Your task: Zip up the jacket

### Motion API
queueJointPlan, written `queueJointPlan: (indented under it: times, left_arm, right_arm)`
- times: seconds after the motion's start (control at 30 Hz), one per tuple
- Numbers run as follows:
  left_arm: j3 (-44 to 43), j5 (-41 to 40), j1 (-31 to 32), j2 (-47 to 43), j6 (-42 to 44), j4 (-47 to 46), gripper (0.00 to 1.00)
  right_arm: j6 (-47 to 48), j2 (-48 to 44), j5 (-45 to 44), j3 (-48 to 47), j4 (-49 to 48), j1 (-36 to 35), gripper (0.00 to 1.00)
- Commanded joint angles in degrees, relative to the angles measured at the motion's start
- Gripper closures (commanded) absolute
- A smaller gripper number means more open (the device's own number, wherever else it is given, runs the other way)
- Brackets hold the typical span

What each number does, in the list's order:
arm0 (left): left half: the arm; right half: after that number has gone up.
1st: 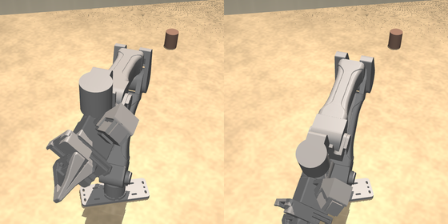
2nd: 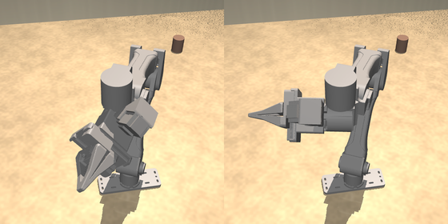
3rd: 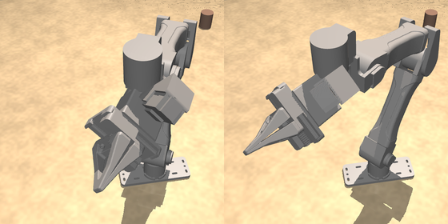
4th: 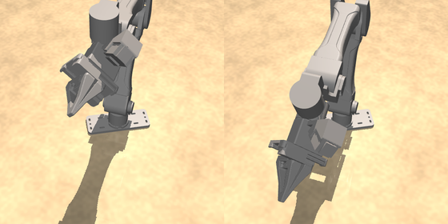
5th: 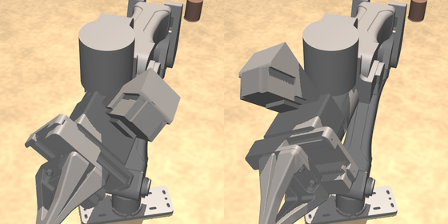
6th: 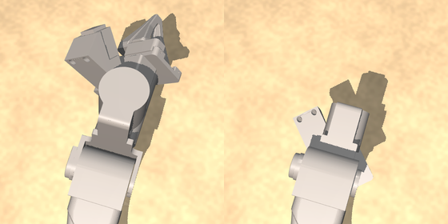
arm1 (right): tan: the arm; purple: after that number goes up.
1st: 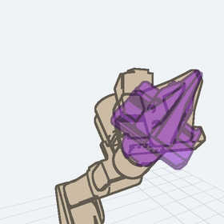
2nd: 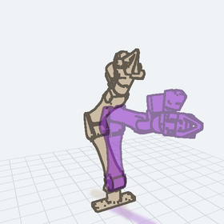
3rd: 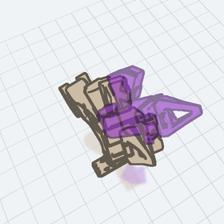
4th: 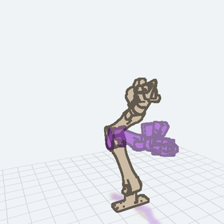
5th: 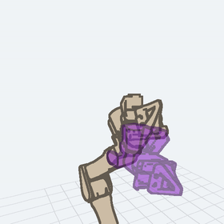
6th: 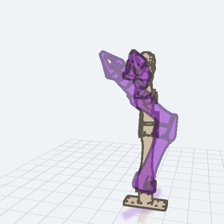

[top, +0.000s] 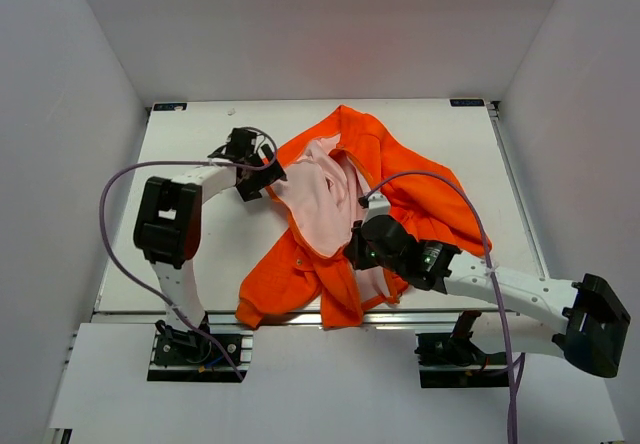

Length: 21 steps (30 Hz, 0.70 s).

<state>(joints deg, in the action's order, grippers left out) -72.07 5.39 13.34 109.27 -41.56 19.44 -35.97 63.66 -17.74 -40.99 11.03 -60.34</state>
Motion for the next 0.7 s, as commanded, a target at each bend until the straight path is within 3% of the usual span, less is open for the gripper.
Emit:
queueJointPlan:
  times: [0.0, 0.17, 0.3, 0.4, 0.5, 0.53, 0.6, 0.67]
  left_arm:
    - [-6.13, -8.63, 1.24, 2.16, -1.68, 2.7, 0.02]
    - [-9.66, -15.75, 1.42, 7.26, -2.82, 6.66, 0.02]
    - [-12.21, -17.69, 1.6, 12.08, -3.09, 7.89, 0.13]
    - [-13.97, -16.73, 1.68, 15.25, -3.0, 8.07, 0.36]
    - [-14.41, -15.85, 1.77, 16.14, -1.86, 5.35, 0.81]
    - [-14.67, -15.5, 1.77, 16.15, -0.99, 4.65, 1.0]
    - [-16.08, -16.46, 1.77, 15.44, 0.07, 4.81, 1.0]
    - [-18.26, -22.85, 1.51, 13.08, 0.78, 7.01, 1.0]
  right_arm:
    - [-3.58, -2.31, 2.45, 0.47, -3.56, 0.48, 1.0]
    - [-4.55, -4.41, 2.36, 2.76, -2.77, 1.62, 1.0]
    - [-5.52, -6.7, 3.23, 4.43, -2.5, 2.06, 1.0]
    - [-5.61, -8.2, 3.15, 4.96, -1.54, 2.59, 1.0]
    - [-5.17, -8.29, 3.15, 5.31, -0.66, 3.03, 1.0]
    - [-4.47, -7.85, 4.02, 5.4, -0.39, 3.03, 1.0]
    - [-3.5, -7.15, 5.78, 5.92, -0.57, 3.21, 1.0]
    - [-1.84, -6.18, 9.02, 6.1, -1.09, 3.21, 1.0]
